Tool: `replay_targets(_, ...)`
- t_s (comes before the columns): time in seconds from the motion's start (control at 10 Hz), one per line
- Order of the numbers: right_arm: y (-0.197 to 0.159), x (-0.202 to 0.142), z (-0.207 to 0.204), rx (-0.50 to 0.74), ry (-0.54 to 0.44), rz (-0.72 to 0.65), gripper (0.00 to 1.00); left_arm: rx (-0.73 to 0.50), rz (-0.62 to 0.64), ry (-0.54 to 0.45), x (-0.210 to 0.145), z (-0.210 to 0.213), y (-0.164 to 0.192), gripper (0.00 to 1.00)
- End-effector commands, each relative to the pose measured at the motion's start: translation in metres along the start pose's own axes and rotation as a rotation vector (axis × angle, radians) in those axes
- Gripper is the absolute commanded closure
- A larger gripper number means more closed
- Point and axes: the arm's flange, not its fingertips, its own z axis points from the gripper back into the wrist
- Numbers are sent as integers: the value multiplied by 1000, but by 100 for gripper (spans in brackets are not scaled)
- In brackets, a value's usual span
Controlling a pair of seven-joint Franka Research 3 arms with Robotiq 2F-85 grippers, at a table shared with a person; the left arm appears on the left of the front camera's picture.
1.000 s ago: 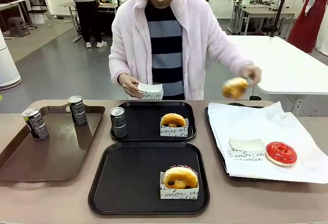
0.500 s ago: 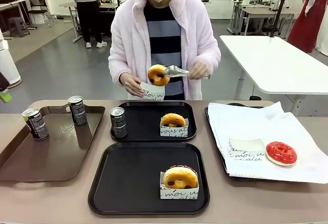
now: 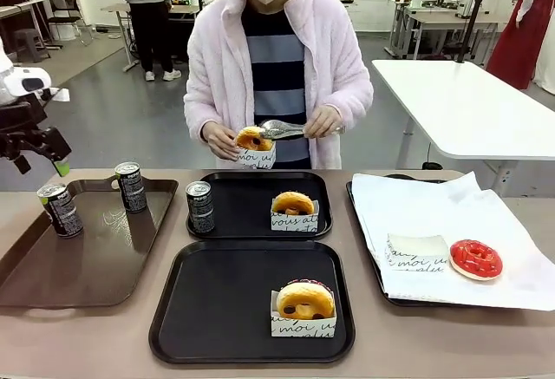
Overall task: Set up donuts and drinks on trays.
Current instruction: Pick up one Pepsi coke from the Handle tray and place it on the Flat Tray without a Pepsi coke.
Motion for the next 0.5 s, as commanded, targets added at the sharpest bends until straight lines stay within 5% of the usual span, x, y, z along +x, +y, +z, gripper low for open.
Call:
replay_targets(0.0,-1,1,0,19,-15,15,0,12,-4,22,2,-11,-4,0)
replay_targets(0.4,-1,1,0,19,-15,15,0,30,-3,44,2,-47,-7,0)
